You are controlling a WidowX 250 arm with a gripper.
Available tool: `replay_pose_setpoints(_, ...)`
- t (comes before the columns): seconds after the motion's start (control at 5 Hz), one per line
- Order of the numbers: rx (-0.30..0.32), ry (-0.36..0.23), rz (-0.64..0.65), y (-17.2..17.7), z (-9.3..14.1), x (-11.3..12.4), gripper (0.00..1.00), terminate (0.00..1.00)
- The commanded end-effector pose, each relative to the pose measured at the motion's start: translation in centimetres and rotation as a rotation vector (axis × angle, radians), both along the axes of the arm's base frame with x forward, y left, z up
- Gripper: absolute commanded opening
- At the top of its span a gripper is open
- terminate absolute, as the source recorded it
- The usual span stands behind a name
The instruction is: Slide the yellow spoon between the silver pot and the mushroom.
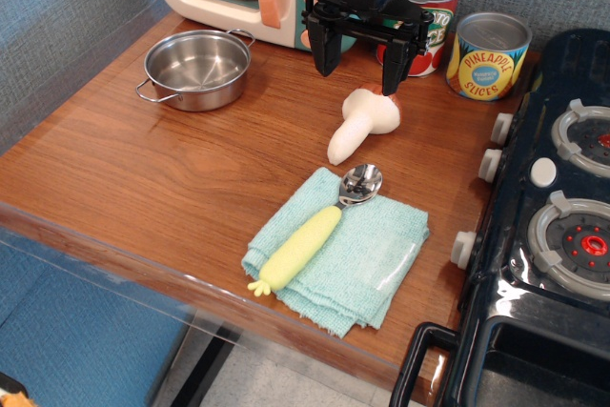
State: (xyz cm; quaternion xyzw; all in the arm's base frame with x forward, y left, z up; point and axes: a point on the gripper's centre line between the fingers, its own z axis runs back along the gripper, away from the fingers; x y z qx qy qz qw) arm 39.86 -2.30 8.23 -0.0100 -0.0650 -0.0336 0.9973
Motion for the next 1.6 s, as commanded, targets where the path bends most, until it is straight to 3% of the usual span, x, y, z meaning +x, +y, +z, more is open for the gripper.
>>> replay_pose_setpoints(0.0,0.0,0.0,0.0,0.0,0.0,0.0,1.0,0.0)
replay_pose_setpoints(0.6,0.048,-0.034,-0.089,-0.9,-0.2,-8.8,1.0,0.0)
replay_pose_setpoints(0.8,0.063,0.008,-0.141,-1.7,-2.8,-10.9,1.0,0.0)
replay_pose_setpoints(1.2,0.103,0.037,-0.193,-2.2,-5.8,-12.6,1.0,0.0)
replay_pose_setpoints(1.4,0.103,0.029,-0.193,-2.4,-6.0,-12.5,1.0,0.0)
